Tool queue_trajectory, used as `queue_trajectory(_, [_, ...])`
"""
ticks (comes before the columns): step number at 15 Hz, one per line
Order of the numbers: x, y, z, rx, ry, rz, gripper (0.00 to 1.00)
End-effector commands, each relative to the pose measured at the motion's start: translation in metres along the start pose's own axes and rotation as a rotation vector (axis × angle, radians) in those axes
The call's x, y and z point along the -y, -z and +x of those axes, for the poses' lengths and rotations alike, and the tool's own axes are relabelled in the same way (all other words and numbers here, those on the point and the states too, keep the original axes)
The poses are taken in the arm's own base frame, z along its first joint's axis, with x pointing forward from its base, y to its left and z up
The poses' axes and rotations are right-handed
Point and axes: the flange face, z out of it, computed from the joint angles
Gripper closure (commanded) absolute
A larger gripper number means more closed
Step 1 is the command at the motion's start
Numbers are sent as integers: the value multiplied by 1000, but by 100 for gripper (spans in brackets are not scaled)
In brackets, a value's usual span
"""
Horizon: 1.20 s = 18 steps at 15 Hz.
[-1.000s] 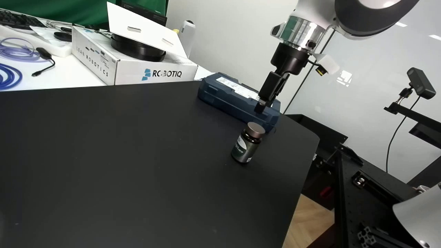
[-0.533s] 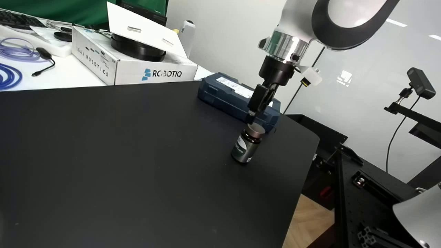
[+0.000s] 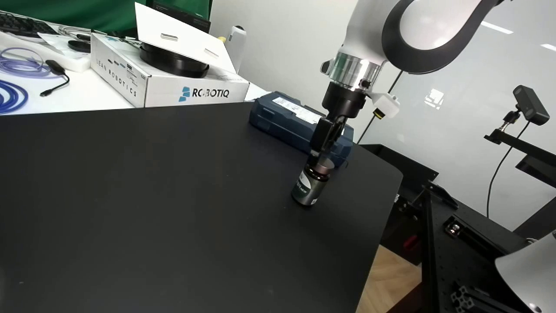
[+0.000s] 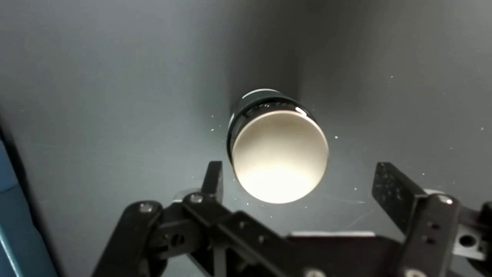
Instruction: Move the bottle to the left.
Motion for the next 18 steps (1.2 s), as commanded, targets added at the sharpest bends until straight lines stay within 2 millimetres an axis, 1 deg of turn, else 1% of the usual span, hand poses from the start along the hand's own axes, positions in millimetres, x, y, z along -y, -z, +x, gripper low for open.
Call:
queue_trajectory(1, [0,-4,2,17,-38,2,0])
queue_trajectory(7, [1,-7,0,37,-46,0,0])
queue_trajectory(8, [1,-8,-1,42,-49,-4,25])
queue_trajectory(9, [0,-8,-2,48,-49,-5,25])
queue_trajectory(10, [0,-8,-2,52,-55,-7,31])
queue_trajectory(11, [-1,-9,-3,57,-58,-7,40])
queue_trajectory(14, [-3,-8,-5,63,-69,-11,62])
queue_trajectory(15, [-2,-7,-4,63,-71,-10,64])
queue_trajectory(18, [3,4,-6,59,-63,-3,64])
